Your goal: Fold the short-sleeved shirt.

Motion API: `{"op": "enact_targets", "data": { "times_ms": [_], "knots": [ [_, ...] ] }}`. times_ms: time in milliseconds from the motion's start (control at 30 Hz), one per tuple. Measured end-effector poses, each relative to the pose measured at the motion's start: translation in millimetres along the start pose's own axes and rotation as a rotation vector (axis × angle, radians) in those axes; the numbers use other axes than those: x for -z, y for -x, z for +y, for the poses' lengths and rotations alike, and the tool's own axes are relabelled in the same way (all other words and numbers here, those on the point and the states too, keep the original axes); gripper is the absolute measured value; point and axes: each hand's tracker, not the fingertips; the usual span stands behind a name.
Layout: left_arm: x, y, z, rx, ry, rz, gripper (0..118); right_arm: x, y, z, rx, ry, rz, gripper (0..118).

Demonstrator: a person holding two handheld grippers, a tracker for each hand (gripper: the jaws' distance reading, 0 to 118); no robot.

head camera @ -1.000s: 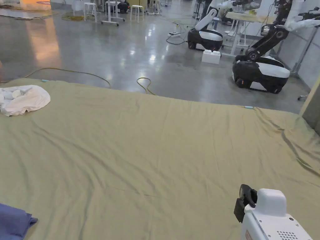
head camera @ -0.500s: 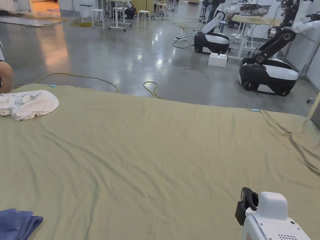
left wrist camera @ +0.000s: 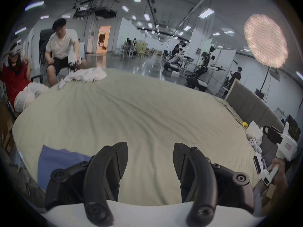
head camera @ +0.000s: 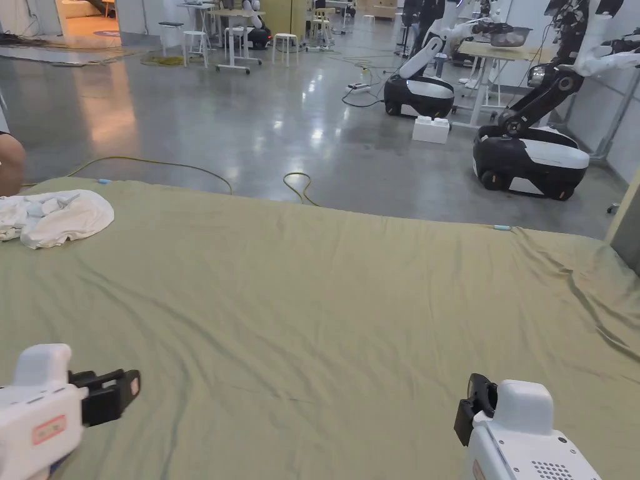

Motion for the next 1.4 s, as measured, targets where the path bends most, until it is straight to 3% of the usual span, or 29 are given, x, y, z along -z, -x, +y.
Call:
{"op": "enact_targets", "data": {
  "times_ms": [133, 367, 467, 667, 933, 1400],
  "knots": [
    [11.8, -51.4, 3.1, 0.117, -0.126, 0.033, 64, 0.0, -1.9, 2.3, -0.011, -0.010, -0.009, 0],
    [12.5, -118.8, 1.5, 0.189, -0.250, 0.032, 59, -1.8, -6.6, 2.8, 0.004, -0.031, -0.033, 0],
    [11.5, -134.3, 0.1, 0.234, -0.304, 0.045, 22, -2.7, -7.6, 3.5, 0.014, -0.042, -0.045, 0],
    [6.1, -147.7, -4.5, 0.240, -0.344, 0.028, 6, -7.4, -6.9, 6.2, 0.017, -0.080, -0.071, 0],
    [3.7, -144.3, -4.2, 0.159, -0.362, 0.040, 4, -16.2, -4.1, 8.0, 0.040, -0.105, -0.086, 0],
    [2.1, -143.0, -1.2, 0.138, -0.383, 0.060, 4, -16.3, -1.0, 9.4, -0.001, -0.109, -0.087, 0]
  ]
}}
